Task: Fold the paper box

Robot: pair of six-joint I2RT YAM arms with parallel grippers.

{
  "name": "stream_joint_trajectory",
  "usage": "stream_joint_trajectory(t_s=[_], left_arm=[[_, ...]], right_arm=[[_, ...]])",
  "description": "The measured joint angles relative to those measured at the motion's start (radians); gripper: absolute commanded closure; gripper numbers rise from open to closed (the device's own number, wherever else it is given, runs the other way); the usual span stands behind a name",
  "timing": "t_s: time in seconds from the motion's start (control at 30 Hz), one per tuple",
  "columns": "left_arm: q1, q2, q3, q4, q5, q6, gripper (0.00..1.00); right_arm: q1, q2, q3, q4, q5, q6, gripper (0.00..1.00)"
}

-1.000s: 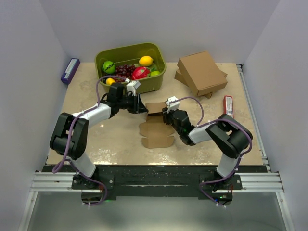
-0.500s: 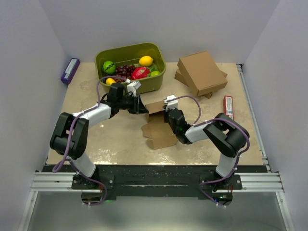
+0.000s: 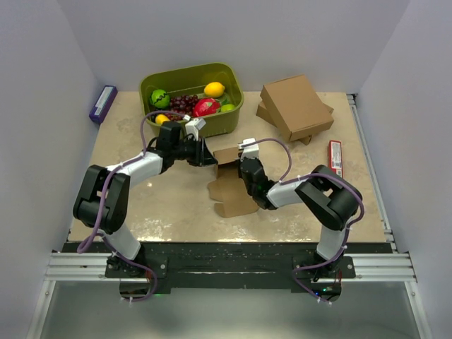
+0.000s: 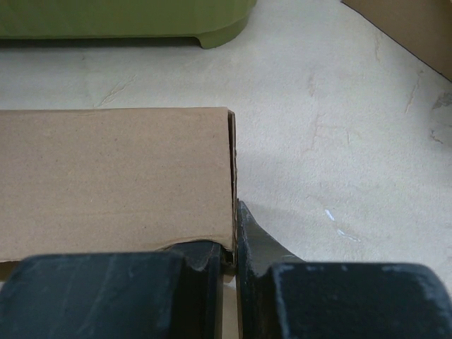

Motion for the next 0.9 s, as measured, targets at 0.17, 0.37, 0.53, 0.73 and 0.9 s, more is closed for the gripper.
stream_joint_trajectory(t_s=[0.17,0.37,0.53,0.73,0.9], left_arm=[[0.0,0.0,-0.014,0.029,0.004,-0.003,0.73],[0.0,0.0,-0.014,0.04,0.01,-0.003,0.47],[-0.002,-0.034,-0.014,-0.016,-0.026,0.042,0.3],[-0.005,-0.164,-0.022,-0.035,-0.124,0.097,0.25],[-0.037,-0.206,-0.022,-0.057,-0.206,0.161,0.21]], right_arm=[[0.011,0.01,0.019,-0.022,0.051,0.03,1.0],[0.024,0.018,0.035,-0.043,0.092,0.044,1.0],[0.024,-0.005,0.035,-0.088,0.085,0.061,1.0],[0.024,-0.063,0.06,-0.251,0.053,0.099,1.0],[0.009,-0.064,0.167,-0.445,-0.024,0.132,1.0]])
